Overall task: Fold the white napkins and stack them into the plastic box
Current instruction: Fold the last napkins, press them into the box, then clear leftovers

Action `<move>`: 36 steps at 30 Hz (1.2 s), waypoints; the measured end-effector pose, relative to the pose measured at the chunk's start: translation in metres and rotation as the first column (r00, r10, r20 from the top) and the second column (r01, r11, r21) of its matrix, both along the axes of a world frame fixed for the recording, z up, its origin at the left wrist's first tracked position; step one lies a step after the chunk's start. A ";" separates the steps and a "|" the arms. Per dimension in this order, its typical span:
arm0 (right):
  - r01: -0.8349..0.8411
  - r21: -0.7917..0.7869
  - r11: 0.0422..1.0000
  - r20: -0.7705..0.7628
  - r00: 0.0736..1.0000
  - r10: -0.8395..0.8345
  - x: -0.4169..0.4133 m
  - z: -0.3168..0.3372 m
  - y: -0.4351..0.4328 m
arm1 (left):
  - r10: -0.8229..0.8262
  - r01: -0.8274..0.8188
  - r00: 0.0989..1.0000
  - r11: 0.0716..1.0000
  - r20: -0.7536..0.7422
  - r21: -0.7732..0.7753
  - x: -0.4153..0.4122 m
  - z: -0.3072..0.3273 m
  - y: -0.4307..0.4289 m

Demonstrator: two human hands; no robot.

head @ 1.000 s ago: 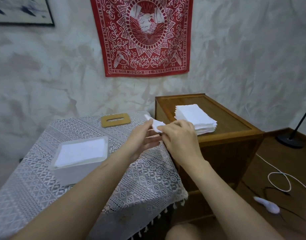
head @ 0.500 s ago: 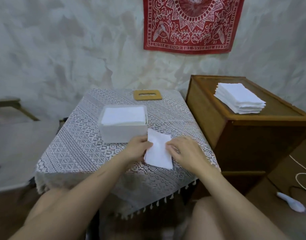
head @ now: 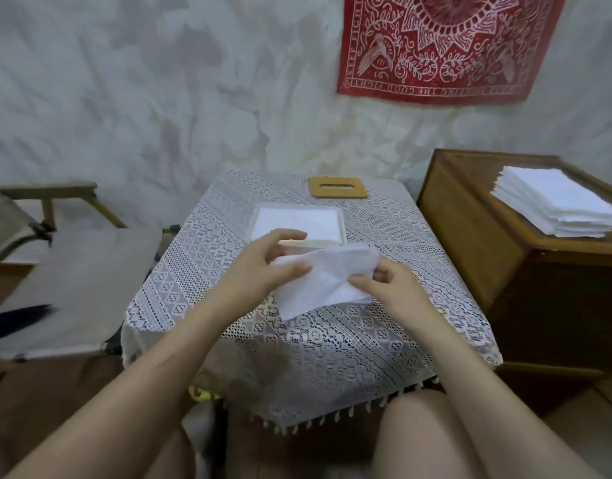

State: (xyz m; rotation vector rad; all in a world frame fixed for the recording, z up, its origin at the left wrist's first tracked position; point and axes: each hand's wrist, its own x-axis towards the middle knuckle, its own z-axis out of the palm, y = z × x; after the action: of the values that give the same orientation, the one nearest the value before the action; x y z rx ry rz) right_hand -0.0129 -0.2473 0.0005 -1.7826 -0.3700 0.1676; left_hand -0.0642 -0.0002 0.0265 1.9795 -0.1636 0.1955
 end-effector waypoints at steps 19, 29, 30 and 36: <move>0.078 0.088 0.993 0.017 0.997 -0.080 -0.014 -0.026 0.015 | 0.151 -0.153 0.988 0.948 -0.028 -0.278 0.003 -0.049 -0.032; 0.082 0.108 0.991 0.007 0.997 -0.083 -0.017 -0.015 0.012 | 0.141 -0.140 0.990 0.961 -0.012 -0.238 0.003 -0.038 -0.035; 0.065 0.081 0.995 0.006 0.998 -0.066 -0.019 -0.015 0.008 | 0.129 -0.129 0.992 0.968 -0.013 -0.217 0.000 -0.041 -0.032; 0.086 -0.077 0.993 0.078 0.994 -0.080 -0.023 -0.030 -0.002 | 0.070 -0.072 0.997 0.996 -0.038 -0.044 -0.006 -0.056 -0.016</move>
State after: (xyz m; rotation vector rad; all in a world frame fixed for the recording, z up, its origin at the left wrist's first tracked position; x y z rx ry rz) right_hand -0.0361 -0.2495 -0.0290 -1.8844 -0.3452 0.0578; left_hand -0.0702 -0.0162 -0.0299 1.9435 -0.0646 0.2069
